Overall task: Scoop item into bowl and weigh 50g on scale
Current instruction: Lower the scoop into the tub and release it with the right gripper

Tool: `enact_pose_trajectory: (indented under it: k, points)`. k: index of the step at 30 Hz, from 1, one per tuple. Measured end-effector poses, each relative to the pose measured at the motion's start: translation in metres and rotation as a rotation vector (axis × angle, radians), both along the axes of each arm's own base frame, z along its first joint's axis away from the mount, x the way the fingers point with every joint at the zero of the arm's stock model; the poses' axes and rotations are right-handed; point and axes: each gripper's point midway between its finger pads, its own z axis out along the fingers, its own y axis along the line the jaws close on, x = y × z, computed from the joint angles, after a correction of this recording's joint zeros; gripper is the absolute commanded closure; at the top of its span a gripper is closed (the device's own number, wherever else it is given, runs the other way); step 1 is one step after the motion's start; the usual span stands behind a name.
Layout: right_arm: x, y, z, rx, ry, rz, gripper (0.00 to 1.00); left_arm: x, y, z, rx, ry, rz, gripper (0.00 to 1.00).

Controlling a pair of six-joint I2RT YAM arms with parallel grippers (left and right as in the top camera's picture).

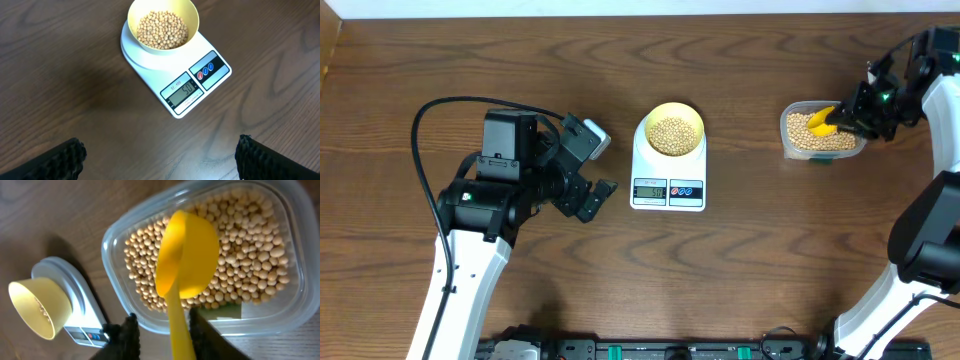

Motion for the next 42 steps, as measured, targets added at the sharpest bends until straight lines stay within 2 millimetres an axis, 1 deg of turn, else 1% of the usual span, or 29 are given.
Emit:
enact_pose_trajectory:
  k: [1,4,5,9,16,20,22,25,29,31,35,36,39,42]
  points:
    - [-0.001,-0.001,0.000,0.001,0.002,-0.004,0.43,0.000,0.000,0.000,0.000,0.000,0.000,0.03]
    - [-0.004,-0.007,-0.001,0.003,0.017,-0.023,0.09,0.000,0.000,0.000,0.000,0.000,0.000,0.02]
    - [-0.007,-0.011,-0.002,0.003,0.027,-0.034,0.01,0.000,0.000,0.000,0.000,0.000,0.000,0.02]
    - [-0.019,-0.024,-0.005,-0.019,0.073,-0.057,0.01,0.000,0.000,0.000,0.000,0.000,0.001,0.02]
    - [-0.040,-0.047,-0.014,-0.133,0.171,-0.077,0.01,0.000,0.000,0.000,0.000,0.000,0.000,0.02]
    - [-0.050,-0.052,-0.016,-0.171,0.216,-0.076,0.01,0.000,0.000,0.000,0.000,0.000,0.000,0.02]
    - [-0.057,-0.052,-0.012,-0.175,0.246,-0.066,0.01,0.000,0.000,0.000,0.000,0.000,0.000,0.02]
    - [-0.060,-0.053,0.004,-0.185,0.249,-0.043,0.01,0.000,0.000,0.000,0.000,0.000,0.000,0.02]
    - [-0.055,-0.058,0.032,-0.227,0.193,-0.016,0.01,0.000,0.000,0.000,0.000,0.000,0.000,0.02]
    - [-0.052,-0.062,0.049,-0.262,0.149,-0.011,0.01,0.000,0.000,0.000,0.000,0.000,0.000,0.02]
    - [-0.051,-0.066,0.089,-0.331,0.033,0.006,0.01,0.000,0.000,0.000,0.000,0.000,0.000,0.02]
    - [-0.053,-0.066,0.101,-0.350,0.000,0.014,0.01,0.000,0.000,0.000,0.000,0.000,0.000,0.02]
    - [-0.061,-0.064,0.127,-0.386,-0.063,0.026,0.01,0.000,0.000,0.000,0.000,0.000,0.000,0.02]
    - [-0.072,-0.060,0.148,-0.407,-0.112,0.030,0.01,0.000,0.000,0.000,0.000,0.000,0.000,0.03]
